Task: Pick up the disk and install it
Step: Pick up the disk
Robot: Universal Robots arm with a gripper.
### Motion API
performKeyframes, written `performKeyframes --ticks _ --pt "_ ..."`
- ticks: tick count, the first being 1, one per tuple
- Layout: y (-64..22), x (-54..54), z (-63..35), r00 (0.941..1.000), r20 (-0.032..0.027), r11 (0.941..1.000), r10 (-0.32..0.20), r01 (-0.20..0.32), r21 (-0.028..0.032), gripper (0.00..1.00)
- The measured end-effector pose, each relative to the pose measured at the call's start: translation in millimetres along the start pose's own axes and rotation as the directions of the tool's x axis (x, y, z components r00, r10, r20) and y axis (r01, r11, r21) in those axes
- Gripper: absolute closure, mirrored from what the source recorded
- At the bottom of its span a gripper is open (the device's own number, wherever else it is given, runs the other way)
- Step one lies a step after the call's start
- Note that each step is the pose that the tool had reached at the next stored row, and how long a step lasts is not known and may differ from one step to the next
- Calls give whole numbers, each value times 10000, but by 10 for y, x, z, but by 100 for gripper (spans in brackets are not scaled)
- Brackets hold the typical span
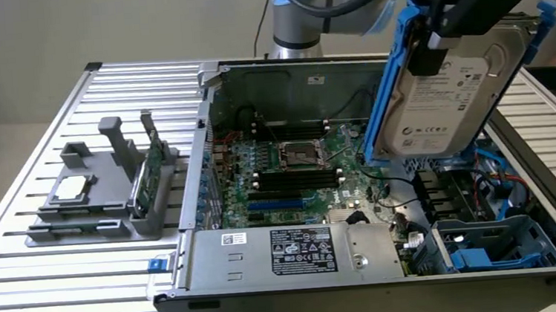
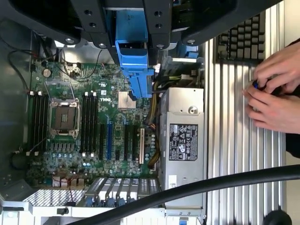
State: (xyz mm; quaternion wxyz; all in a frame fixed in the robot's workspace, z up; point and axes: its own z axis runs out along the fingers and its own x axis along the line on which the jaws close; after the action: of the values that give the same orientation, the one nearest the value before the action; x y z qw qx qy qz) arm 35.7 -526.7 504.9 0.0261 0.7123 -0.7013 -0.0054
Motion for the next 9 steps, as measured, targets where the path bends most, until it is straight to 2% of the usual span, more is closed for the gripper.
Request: performKeyframes --ticks 9 --pt "-171 254 0 10000 9 10000 -2 2 -43 67"
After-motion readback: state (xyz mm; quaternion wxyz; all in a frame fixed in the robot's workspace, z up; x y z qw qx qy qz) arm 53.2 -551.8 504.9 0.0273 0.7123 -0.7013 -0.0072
